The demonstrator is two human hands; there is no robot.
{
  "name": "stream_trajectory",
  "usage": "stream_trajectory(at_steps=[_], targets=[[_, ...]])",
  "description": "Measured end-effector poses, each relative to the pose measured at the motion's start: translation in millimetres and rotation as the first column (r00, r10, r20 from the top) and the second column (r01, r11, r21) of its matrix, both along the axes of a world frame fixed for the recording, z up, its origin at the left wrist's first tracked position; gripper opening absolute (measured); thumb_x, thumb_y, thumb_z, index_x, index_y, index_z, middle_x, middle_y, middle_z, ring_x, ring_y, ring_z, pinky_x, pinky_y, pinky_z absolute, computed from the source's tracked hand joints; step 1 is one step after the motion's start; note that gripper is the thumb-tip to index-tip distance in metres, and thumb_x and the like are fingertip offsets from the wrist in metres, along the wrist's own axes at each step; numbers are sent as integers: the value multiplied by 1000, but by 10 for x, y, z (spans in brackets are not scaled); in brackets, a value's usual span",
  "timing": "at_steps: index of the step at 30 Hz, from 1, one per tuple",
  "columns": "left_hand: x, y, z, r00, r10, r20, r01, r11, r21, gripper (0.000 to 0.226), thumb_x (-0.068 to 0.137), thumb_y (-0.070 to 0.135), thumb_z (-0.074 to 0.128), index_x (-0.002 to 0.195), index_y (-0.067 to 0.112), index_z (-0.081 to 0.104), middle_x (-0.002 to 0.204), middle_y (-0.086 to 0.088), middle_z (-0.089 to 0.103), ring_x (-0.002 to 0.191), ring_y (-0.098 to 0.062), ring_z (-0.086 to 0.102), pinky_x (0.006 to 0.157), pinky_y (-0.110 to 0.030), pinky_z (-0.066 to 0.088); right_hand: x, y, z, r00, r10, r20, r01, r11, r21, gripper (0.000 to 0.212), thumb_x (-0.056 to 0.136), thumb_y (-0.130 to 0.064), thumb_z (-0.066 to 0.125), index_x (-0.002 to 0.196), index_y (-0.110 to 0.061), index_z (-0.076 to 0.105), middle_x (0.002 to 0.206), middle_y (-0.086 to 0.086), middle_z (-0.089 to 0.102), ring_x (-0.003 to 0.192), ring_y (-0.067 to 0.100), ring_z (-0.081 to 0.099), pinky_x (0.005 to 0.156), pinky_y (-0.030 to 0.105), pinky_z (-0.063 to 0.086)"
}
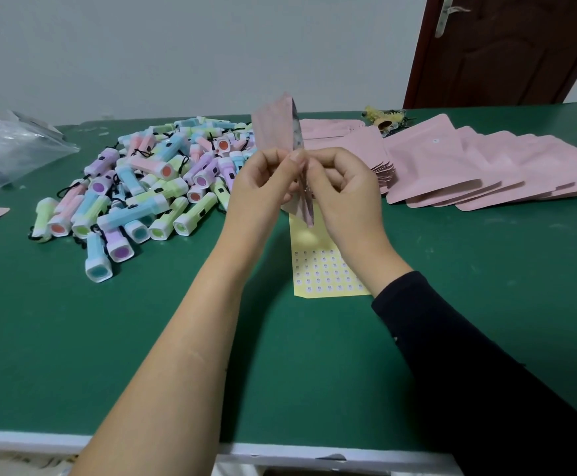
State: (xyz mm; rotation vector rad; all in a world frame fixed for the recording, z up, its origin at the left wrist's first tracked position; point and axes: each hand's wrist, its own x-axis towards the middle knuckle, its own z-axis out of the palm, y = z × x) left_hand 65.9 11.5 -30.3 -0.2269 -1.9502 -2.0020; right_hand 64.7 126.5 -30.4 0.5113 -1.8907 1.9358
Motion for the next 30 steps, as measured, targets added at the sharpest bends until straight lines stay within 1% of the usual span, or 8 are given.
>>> stream_trajectory(at_steps=[3, 8, 12, 16, 20, 25, 28, 30], targets=[[0, 12, -2, 997, 61, -41, -63, 996, -60, 14, 91, 33, 62, 91, 19, 64, 76, 13, 64, 71, -5, 58, 71, -21, 46, -5, 3, -18, 997, -73, -25, 74, 996, 42, 20, 96, -11, 56, 82, -25, 59, 59, -20, 65, 58, -5, 61, 55, 12, 47], [10, 40, -24, 932, 282, -228, -347, 874, -340, 10, 96, 22, 58, 90, 25, 66, 76, 17, 66, 70, 6, 59, 66, -10, 43, -16, -20, -74, 976, -200, -91, 215, 950, 228, 4, 94, -17, 59, 97, -19, 60, 86, -12, 71, 82, 5, 68, 76, 38, 55], [21, 44, -34, 906, 297, -300, -408, 800, -440, 14, 95, 18, 60, 94, 15, 73, 76, 10, 67, 71, -4, 61, 66, -17, 47, -16, -62, -95, 968, -204, -144, 244, 895, 372, 35, 93, -15, 58, 128, -14, 54, 112, -1, 72, 99, 17, 67, 85, 36, 52], [10, 50, -42, 901, 268, -340, -420, 735, -532, 11, 93, 16, 62, 91, 13, 73, 72, 10, 63, 65, -10, 57, 66, -28, 48, -34, -68, -123, 959, -245, -146, 285, 844, 456, 26, 97, -10, 46, 118, -11, 62, 78, 5, 67, 74, 27, 60, 70, 43, 48], [20, 40, -37, 903, 245, -352, -416, 697, -584, 10, 92, 15, 63, 92, 12, 73, 73, 10, 63, 67, -13, 60, 66, -29, 49, -35, -45, -134, 960, -261, -105, 280, 863, 421, 18, 97, -8, 45, 90, -10, 61, 59, -6, 45, 61, 21, 42, 59, 34, 34], [20, 1, -11, 942, 236, -237, -330, 771, -544, 10, 92, 14, 62, 86, 15, 71, 70, 5, 67, 65, -10, 62, 64, -23, 50, -25, -56, -91, 966, -258, -5, 245, 913, 327, 20, 93, -6, 48, 91, 0, 67, 72, 13, 66, 71, 33, 58, 66, 46, 49], [38, 12, 2, 982, 171, -85, -190, 913, -361, 15, 94, 13, 60, 82, 9, 67, 62, -8, 69, 55, -25, 69, 51, -23, 50, -51, -28, -58, 964, -256, 67, 237, 948, 210, 21, 89, -5, 51, 94, -4, 71, 79, 17, 70, 78, 36, 63, 70, 47, 53], [33, 13, 2, 978, 188, -90, -208, 902, -378, 15, 94, 15, 60, 83, 9, 67, 64, -7, 70, 59, -27, 70, 53, -24, 51, -64, -27, -71, 967, -242, 79, 222, 953, 206, 19, 90, -6, 52, 94, -3, 70, 79, 17, 71, 79, 36, 64, 72, 47, 54]])
